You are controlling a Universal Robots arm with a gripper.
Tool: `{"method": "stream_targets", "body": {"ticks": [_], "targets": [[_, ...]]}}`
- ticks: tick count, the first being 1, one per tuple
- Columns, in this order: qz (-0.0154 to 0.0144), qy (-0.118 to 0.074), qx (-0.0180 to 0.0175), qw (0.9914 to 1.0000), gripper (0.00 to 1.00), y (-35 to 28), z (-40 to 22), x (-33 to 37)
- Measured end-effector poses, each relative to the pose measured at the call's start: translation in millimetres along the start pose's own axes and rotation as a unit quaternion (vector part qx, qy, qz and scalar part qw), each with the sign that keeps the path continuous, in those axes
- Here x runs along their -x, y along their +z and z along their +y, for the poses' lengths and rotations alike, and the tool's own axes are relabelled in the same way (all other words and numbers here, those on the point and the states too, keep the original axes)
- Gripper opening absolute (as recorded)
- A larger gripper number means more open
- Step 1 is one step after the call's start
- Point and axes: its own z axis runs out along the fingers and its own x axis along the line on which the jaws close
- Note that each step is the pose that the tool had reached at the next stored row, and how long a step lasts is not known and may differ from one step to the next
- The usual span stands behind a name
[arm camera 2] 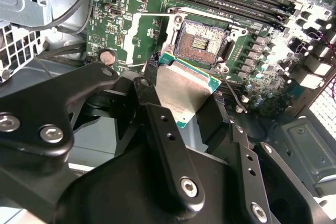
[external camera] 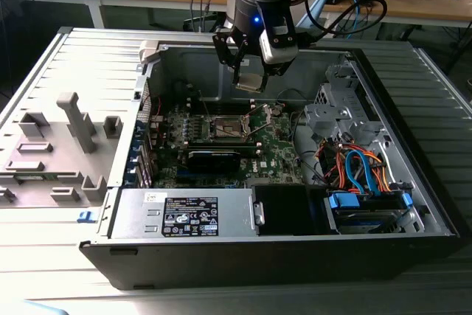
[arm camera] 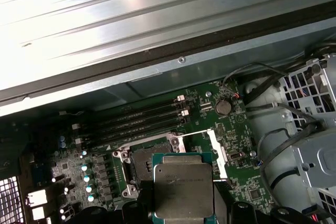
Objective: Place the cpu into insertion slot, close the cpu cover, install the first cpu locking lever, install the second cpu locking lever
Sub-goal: 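Place the cpu into insertion slot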
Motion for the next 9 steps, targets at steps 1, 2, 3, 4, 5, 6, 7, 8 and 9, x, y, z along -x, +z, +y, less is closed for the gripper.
{"method": "stream_targets", "body": {"ticks": [1, 2, 3, 4, 5, 6, 7, 8, 9], "targets": [[-0.0001, 0.001, 0.0, 1.0, 0.55, 0.0, 0.0, 0.0], [-0.0001, 0.001, 0.0, 1.0, 0.55, 0.0, 0.0, 0.0], [-0.0001, 0.001, 0.0, 1.0, 0.55, 0.0, 0.0, 0.0], [-0.0002, 0.002, 0.0, 1.0, 0.55, 0.0, 0.0, 0.0], [-0.0002, 0.002, 0.0, 1.0, 0.55, 0.0, 0.0, 0.0], [-0.0002, 0.002, 0.0, 1.0, 0.55, 0.0, 0.0, 0.0], [-0.0002, 0.003, 0.0001, 1.0, 0.55, 0.0, 0.0, 0.0], [-0.0003, 0.003, 0.0, 0.99999, 0.55, 0.0, 0.0, 0.0], [-0.0003, 0.004, 0.0, 0.99999, 0.55, 0.0, 0.0, 0.0]]}}
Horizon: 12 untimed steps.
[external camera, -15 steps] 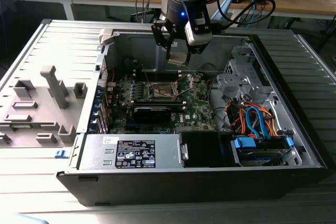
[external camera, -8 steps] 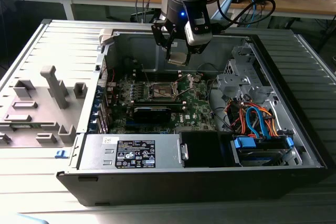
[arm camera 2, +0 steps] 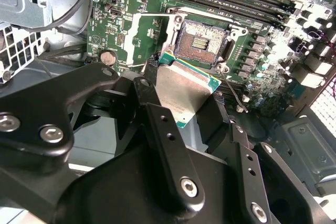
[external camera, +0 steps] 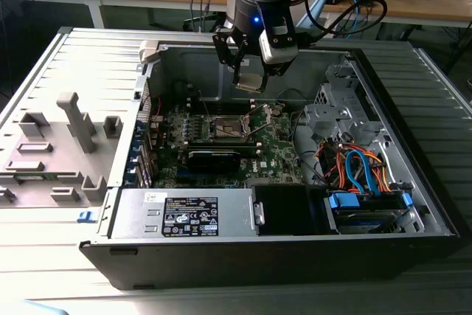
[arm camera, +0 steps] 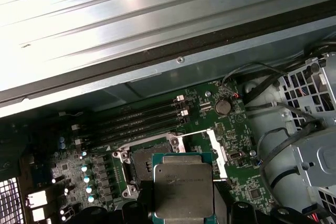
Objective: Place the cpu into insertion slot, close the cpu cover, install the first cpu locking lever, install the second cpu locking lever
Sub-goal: 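Place the cpu into insertion slot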
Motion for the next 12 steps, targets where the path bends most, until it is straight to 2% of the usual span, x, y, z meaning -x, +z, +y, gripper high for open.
{"method": "stream_targets", "body": {"ticks": [10, 12], "targets": [[-0.0006, 0.007, 0.0002, 0.99998, 0.55, 0.0, 0.0, 0.0], [-0.0014, 0.015, 0.0003, 0.99988, 0.55, 0.1, 0.0, 0.0]]}}
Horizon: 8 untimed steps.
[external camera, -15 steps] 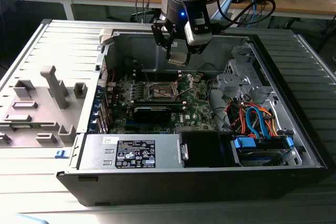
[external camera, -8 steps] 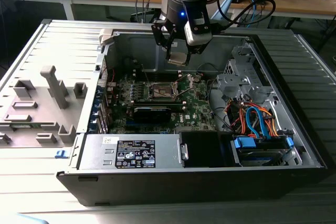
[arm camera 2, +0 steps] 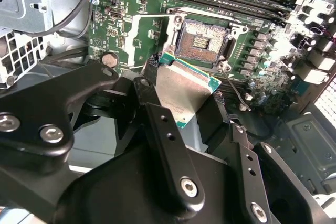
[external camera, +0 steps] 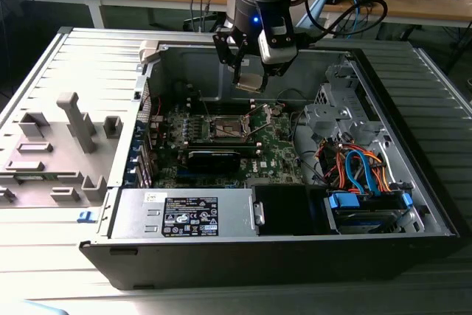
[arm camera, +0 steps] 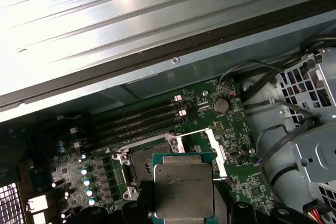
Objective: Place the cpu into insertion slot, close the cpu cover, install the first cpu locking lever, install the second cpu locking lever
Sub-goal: 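Place the cpu into insertion slot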
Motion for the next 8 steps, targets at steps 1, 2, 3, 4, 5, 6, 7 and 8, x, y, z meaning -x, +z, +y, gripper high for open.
{"method": "stream_targets", "body": {"ticks": [1, 2, 3, 4, 5, 6, 7, 8], "targets": [[-0.0005, 0.006, 0.0001, 0.99998, 0.55, 0.0, 0.0, 0.0], [-0.0007, 0.008, 0.0002, 0.99996, 0.55, 0.0, 0.0, 0.0], [-0.0008, 0.009, 0.0002, 0.99996, 0.55, 0.1, 0.0, 0.0], [-0.0008, 0.009, 0.0002, 0.99996, 0.55, 0.0, 0.0, 0.0], [-0.0009, 0.01, 0.0002, 0.99995, 0.55, 0.0, 0.0, 0.0], [-0.0009, 0.01, 0.0002, 0.99995, 0.55, 0.0, 0.0, 0.0], [-0.001, 0.011, 0.0002, 0.99994, 0.55, 0.0, 0.0, 0.0], [-0.001, 0.011, 0.0002, 0.99993, 0.55, 0.0, 0.0, 0.0]]}}
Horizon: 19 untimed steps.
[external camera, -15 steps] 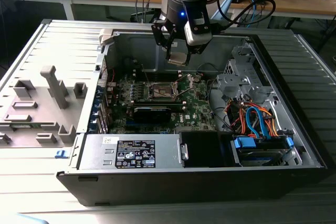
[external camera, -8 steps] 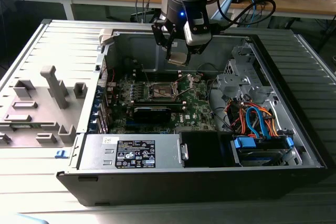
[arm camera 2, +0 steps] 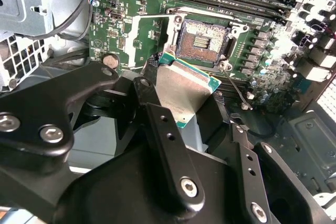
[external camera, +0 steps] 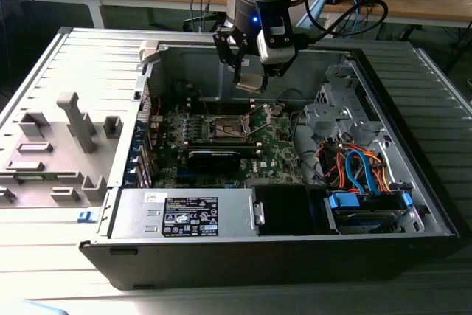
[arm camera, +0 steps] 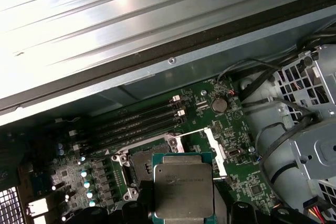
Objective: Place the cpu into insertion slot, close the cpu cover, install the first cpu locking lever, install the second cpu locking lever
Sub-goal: 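Place the cpu into insertion slot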
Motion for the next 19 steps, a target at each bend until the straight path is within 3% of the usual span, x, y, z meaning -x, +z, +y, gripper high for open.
{"method": "stream_targets", "body": {"ticks": [19], "targets": [[-0.0008, 0.01, 0.0002, 0.99995, 0.55, 0.0, 0.0, 0.0]]}}
